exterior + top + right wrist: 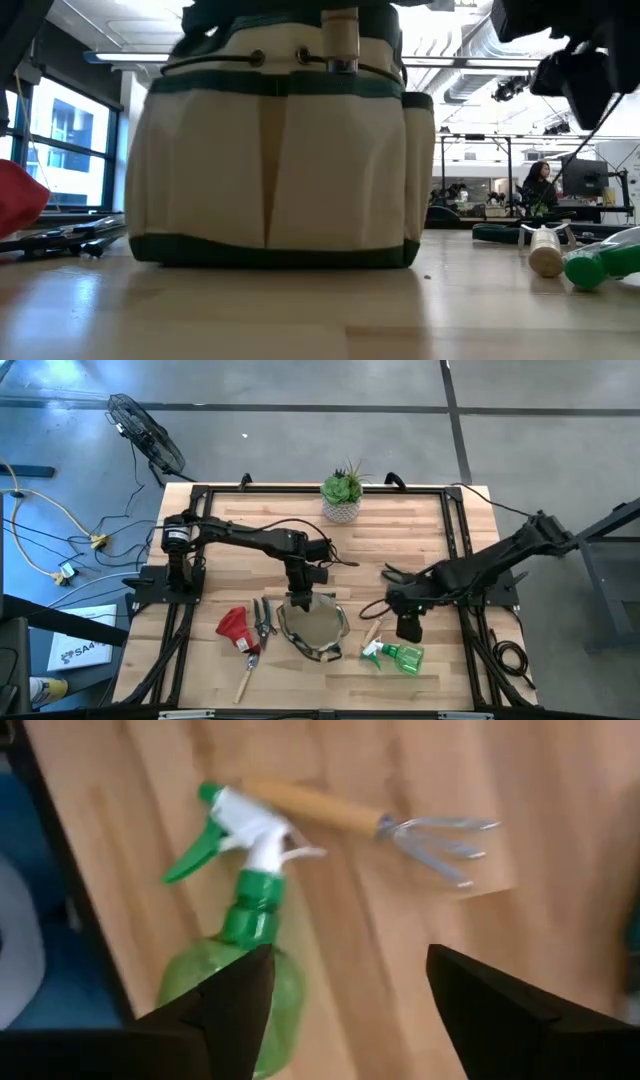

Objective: Pick & Place Garden tools in Gardening bag
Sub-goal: Put the green spray bottle into the gardening bag

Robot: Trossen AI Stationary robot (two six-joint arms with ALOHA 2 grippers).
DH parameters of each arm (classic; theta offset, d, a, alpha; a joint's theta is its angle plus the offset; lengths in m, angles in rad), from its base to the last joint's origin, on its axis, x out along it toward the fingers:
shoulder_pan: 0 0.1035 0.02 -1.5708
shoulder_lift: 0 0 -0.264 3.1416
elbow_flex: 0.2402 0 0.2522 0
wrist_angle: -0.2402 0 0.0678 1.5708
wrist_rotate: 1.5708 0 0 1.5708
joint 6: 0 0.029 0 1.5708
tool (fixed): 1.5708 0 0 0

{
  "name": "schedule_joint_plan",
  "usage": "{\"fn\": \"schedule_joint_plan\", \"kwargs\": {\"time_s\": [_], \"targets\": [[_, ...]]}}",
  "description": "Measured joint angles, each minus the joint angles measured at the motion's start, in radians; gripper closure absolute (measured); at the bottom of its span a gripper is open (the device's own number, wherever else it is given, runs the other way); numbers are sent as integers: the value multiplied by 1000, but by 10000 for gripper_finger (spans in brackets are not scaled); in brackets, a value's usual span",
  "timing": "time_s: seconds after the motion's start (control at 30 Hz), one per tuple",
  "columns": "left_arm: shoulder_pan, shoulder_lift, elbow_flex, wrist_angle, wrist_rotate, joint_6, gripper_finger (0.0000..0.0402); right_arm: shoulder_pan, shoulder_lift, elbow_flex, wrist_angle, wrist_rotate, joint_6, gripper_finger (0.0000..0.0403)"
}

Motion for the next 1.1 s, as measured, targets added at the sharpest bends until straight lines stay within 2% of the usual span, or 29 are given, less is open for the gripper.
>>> {"fn": "schedule_joint_plan", "kwargs": {"time_s": [0.23, 0.4, 0.63, 0.93, 1.1], "targets": [[0, 0, 1, 1, -4, 17, 402, 11, 152, 0, 52, -173, 20, 145], [0, 0, 0, 1, -4, 47, 402, 11, 237, 0, 162, -268, 18, 150], [0, 0, 0, 2, -5, 51, 402, 13, 280, 1, 274, -270, -26, 151], [0, 0, 0, 4, -5, 44, 402, 15, 330, 1, 242, -218, -48, 151], [-1, 0, 0, 6, 12, 42, 402, 37, 385, 2, 233, -249, -49, 151]]}}
